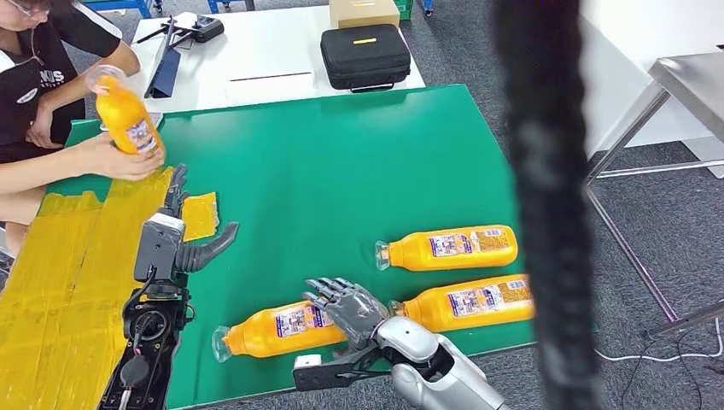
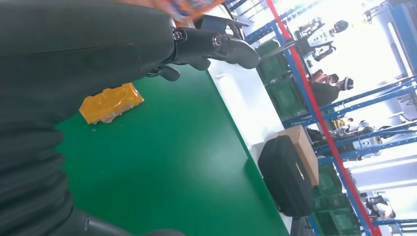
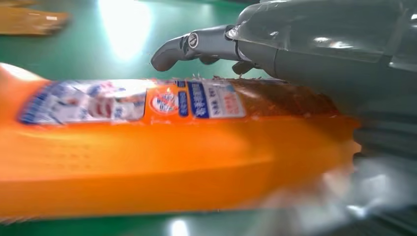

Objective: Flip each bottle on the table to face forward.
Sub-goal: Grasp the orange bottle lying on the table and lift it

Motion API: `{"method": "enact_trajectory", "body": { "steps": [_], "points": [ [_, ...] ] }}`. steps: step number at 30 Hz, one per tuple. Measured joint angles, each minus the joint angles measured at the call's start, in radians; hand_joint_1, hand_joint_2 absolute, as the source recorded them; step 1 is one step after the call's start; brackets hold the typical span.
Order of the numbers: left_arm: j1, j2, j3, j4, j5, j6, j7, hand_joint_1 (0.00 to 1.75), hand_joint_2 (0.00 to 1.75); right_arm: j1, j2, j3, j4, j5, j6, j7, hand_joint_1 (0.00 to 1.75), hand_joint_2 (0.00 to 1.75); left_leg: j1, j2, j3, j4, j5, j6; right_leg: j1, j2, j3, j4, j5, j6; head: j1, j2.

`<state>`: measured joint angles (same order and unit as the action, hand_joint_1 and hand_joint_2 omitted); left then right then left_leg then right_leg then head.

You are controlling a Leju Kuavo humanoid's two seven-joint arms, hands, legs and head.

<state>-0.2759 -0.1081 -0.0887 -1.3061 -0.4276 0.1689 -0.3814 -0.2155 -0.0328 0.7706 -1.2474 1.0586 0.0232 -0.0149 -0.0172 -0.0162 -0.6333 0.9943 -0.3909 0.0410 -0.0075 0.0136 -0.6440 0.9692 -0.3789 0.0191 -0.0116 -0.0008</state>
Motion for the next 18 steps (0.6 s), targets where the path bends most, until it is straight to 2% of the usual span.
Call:
{"method": "enact_trajectory", "body": {
  "steps": [2,4,6,8,12,18],
  "points": [
    [0.009,0.000,-0.005,-0.011,0.000,0.002,0.000,0.00,1.75,-0.004,0.016,0.000,0.029,0.042,-0.027,0.053,0.15,1.75,0.000,0.000,0.001,0.000,0.000,0.000,0.000,0.000,0.001,0.000,0.000,0.000,0.000,0.000],
    [0.019,0.000,-0.014,-0.024,-0.001,0.003,0.000,0.00,1.75,-0.008,0.032,-0.003,0.057,0.080,-0.050,0.090,0.40,1.75,0.000,0.000,0.002,0.000,0.000,0.000,0.000,0.000,0.002,0.000,0.000,0.000,0.000,0.000],
    [0.027,0.000,-0.024,-0.036,-0.002,0.004,0.000,0.00,1.75,-0.011,0.047,-0.008,0.082,0.113,-0.067,0.115,1.03,1.75,0.000,0.000,0.004,0.000,-0.001,0.000,0.000,0.000,0.004,-0.001,0.000,0.000,0.000,0.000],
    [0.033,-0.001,-0.035,-0.046,-0.002,0.006,0.001,0.00,1.75,-0.013,0.063,-0.014,0.107,0.142,-0.082,0.135,1.47,1.75,0.000,0.000,0.007,0.000,-0.002,-0.001,0.000,0.000,0.006,-0.001,-0.001,-0.001,0.000,0.000],
    [0.039,-0.005,-0.054,-0.065,-0.003,0.008,0.003,0.00,1.75,-0.019,0.093,-0.033,0.162,0.183,-0.100,0.162,1.74,1.75,0.000,0.001,0.012,-0.001,-0.004,-0.002,0.000,0.000,0.011,-0.001,-0.003,-0.001,0.000,0.000],
    [0.043,-0.011,-0.072,-0.085,-0.002,0.008,0.003,0.00,1.75,-0.025,0.128,-0.077,0.213,0.173,-0.172,0.145,1.75,1.75,0.000,0.001,0.016,-0.001,-0.003,-0.003,0.000,0.001,0.014,-0.001,-0.002,-0.001,0.000,0.000]
  ]
}}
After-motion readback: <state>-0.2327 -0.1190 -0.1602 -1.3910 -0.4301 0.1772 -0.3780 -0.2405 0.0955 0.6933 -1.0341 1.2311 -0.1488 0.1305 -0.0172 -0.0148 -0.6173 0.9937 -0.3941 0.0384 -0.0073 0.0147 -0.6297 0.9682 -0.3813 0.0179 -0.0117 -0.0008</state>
